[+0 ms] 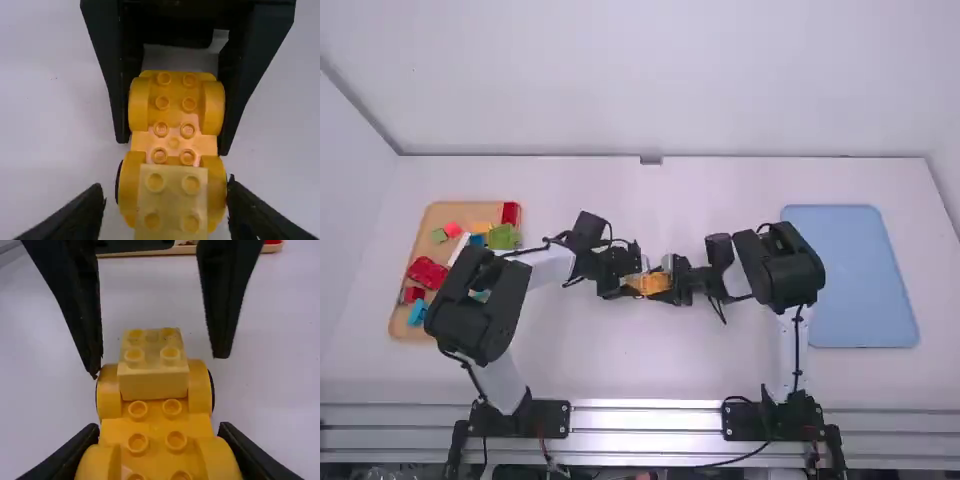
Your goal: Assemble lego blocks to make yellow taxi
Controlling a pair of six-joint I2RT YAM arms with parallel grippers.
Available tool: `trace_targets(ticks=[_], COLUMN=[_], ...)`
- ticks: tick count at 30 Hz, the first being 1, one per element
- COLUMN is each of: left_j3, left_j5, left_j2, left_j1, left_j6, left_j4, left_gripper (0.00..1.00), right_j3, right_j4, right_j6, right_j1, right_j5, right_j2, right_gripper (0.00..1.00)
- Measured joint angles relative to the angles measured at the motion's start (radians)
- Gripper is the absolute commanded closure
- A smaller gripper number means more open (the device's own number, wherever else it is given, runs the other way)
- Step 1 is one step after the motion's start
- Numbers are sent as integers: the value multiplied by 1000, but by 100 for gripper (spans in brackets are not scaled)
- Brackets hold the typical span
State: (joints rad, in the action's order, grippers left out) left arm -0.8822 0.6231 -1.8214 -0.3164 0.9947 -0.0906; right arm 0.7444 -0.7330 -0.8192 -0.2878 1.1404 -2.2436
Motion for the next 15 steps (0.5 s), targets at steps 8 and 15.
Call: trace_targets(ticks=[8, 15], left_j3=[-32, -98], left_j5=[52, 64], left_j2=[0, 43], left_j1=[3, 22], left_j6=[13, 23], left_j4=[-51, -166], left_gripper=[28, 37], right_j3=[0, 0], right_j4=[-3, 1], right_j6=[-1, -1], right_j1=[0, -1], right_j5=[2, 2], right_j2=[0, 0], right_gripper=[55, 55])
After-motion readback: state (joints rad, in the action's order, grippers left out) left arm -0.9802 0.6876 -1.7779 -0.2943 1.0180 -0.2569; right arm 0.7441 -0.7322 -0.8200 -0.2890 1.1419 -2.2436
